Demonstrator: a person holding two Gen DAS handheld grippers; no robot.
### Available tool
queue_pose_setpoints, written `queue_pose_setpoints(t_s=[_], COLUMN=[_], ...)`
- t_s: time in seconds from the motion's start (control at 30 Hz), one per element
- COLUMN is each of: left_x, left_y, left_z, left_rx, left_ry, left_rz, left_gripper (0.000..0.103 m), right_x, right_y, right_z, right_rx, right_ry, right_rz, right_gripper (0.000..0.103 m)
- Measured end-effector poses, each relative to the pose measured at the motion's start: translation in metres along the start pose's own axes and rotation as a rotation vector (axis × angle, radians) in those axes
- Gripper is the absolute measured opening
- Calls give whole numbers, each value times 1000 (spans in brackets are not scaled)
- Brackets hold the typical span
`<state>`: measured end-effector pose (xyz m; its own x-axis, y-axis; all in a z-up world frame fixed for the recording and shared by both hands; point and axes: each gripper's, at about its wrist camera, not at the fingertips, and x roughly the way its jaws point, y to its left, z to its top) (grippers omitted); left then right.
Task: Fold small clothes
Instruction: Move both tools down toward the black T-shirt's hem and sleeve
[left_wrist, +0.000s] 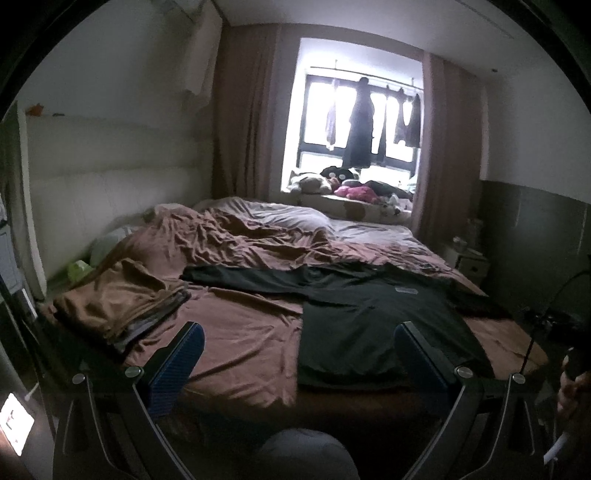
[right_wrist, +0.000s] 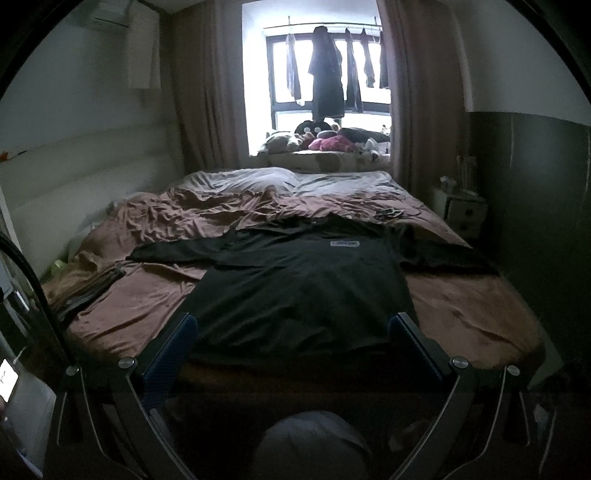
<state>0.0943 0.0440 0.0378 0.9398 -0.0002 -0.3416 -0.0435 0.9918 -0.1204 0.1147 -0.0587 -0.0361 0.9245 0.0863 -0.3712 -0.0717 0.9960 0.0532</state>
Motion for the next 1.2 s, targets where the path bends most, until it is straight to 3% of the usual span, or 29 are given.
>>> queue_pose_setpoints(t_s=[0.43, 0.73, 1.2], left_x=[57, 102, 190], left_y=[38, 63, 82], left_z=[16, 27, 49], left_rx=[-41, -90, -83], left_ry=[57, 90, 152], left_rz=[79, 106, 137], left_gripper=[103, 103, 103], right_x=[47, 93, 168], right_y=[-7, -15, -9], right_z=[26, 45, 85], right_rx=[-6, 12, 17], right_ry=[29, 94, 139], right_rz=[77, 71, 76], right_gripper=[103, 103, 103])
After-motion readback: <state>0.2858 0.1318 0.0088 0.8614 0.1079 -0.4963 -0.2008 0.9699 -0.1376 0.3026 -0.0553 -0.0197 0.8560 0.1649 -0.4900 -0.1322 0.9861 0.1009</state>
